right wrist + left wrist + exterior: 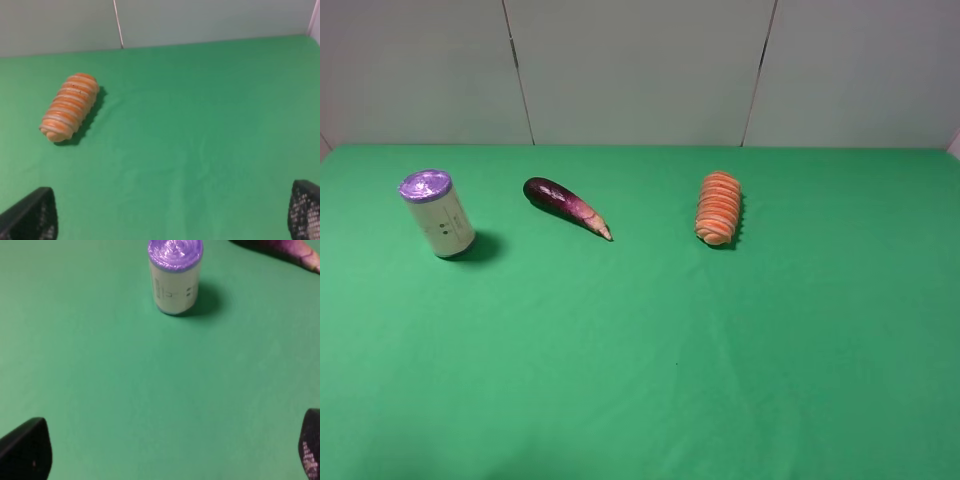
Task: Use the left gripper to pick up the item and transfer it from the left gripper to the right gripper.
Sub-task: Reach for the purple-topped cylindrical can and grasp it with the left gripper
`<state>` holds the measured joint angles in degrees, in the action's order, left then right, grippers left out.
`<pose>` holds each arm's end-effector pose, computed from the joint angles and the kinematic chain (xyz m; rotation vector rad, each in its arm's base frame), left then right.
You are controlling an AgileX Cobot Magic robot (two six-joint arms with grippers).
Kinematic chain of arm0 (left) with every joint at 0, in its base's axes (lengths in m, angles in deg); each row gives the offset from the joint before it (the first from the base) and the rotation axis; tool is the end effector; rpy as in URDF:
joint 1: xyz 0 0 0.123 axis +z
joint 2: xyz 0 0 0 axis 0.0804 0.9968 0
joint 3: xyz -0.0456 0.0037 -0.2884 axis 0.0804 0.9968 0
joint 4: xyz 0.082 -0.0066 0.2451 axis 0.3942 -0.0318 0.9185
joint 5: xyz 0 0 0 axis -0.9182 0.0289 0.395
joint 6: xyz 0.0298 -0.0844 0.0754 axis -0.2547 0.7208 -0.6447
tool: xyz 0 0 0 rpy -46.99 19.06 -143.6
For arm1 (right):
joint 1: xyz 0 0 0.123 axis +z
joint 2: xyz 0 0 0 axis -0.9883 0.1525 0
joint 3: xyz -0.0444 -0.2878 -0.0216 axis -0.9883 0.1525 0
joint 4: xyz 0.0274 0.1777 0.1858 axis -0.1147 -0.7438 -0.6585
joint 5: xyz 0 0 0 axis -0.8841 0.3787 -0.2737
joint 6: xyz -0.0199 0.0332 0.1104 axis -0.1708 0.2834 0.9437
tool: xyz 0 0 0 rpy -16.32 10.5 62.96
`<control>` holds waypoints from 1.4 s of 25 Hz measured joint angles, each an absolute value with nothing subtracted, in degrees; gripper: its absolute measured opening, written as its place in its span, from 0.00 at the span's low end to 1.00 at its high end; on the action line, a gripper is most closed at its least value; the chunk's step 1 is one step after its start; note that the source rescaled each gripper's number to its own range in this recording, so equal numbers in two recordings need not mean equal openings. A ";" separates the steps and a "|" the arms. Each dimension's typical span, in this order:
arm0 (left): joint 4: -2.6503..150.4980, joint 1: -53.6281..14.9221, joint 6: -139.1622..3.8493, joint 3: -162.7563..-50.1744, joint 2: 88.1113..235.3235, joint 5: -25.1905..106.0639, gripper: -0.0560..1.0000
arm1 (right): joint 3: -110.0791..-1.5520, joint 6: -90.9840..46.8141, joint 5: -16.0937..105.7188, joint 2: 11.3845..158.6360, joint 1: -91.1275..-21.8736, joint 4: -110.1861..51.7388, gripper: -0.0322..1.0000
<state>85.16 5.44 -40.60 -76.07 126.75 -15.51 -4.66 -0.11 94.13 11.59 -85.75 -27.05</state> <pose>0.1225 -0.0022 0.3429 0.1197 2.3315 0.0184 0.0184 0.0085 0.2754 0.0601 1.9894 0.0576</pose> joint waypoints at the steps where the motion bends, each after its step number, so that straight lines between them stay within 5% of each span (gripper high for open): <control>1: 85.09 5.44 -40.60 -76.91 128.77 -15.45 1.00 | -4.66 -0.11 94.13 11.59 -85.75 -27.05 1.00; 35: 82.70 5.44 -41.46 -100.38 183.46 -11.98 1.00 | -4.66 -0.11 94.13 11.59 -85.75 -27.05 1.00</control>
